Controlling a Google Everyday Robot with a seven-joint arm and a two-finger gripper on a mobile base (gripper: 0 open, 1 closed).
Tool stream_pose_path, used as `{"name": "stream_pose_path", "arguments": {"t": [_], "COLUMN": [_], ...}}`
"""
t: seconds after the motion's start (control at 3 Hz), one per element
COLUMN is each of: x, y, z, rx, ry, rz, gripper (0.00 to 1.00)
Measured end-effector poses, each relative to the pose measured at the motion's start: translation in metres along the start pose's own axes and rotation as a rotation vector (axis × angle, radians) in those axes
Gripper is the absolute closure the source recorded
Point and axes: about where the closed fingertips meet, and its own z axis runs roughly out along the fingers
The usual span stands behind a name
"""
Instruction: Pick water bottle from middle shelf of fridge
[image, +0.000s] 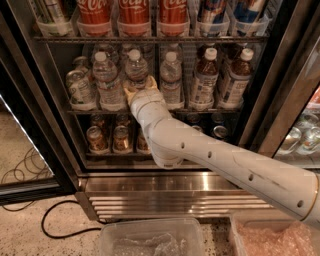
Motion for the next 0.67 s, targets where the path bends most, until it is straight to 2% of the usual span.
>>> {"name": "stream_pose_path", "arguments": {"t": [0.67], "x": [-0.0185], "y": [0.0008], "z": [-0.0065], "rx": [-0.007], "ry": [-0.038], "rz": [-0.018], "gripper": [1.00]}}
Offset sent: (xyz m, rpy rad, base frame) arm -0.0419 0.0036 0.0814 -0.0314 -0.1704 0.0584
